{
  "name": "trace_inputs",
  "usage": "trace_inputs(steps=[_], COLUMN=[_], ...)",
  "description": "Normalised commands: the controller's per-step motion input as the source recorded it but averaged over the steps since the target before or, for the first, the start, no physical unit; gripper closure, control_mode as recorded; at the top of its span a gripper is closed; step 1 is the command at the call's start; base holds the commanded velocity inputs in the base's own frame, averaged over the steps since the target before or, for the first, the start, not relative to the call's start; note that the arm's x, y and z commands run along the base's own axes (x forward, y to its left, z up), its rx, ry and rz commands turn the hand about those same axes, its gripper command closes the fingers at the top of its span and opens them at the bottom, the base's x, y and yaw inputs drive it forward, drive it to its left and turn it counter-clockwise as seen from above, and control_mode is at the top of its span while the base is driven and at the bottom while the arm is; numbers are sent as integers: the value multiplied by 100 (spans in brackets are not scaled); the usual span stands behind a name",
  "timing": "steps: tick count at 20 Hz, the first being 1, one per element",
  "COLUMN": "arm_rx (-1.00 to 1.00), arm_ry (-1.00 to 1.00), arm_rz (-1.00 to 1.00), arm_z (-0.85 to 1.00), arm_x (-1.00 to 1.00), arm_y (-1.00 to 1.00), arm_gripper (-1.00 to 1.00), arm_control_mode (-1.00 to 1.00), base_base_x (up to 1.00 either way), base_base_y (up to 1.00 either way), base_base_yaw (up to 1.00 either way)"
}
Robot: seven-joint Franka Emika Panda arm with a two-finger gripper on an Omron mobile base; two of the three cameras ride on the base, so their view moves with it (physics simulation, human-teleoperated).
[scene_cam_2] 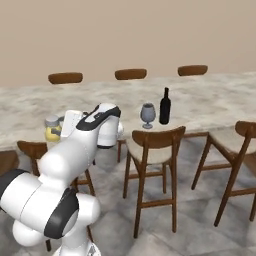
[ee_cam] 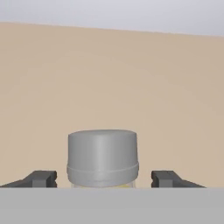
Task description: There is a wine glass and glass cup on the dining counter. Place the wine bottle next to the wine glass and the juice bottle next to the glass cup.
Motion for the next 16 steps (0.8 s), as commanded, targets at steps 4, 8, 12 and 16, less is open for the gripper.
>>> trace_inputs(steps=[4,8,12,16], arm_rx=[0,0,0,0], arm_ry=[0,0,0,0], arm_rz=[0,0,0,0], arm_z=[0,0,0,0], arm_x=[0,0,0,0], arm_y=[0,0,0,0], arm_gripper=[100,100,100,100], arm_control_mode=[100,100,100,100], base_base_x=[36,47,56,63], base_base_y=[-36,-28,-20,-11], base_base_yaw=[21,21,17,11])
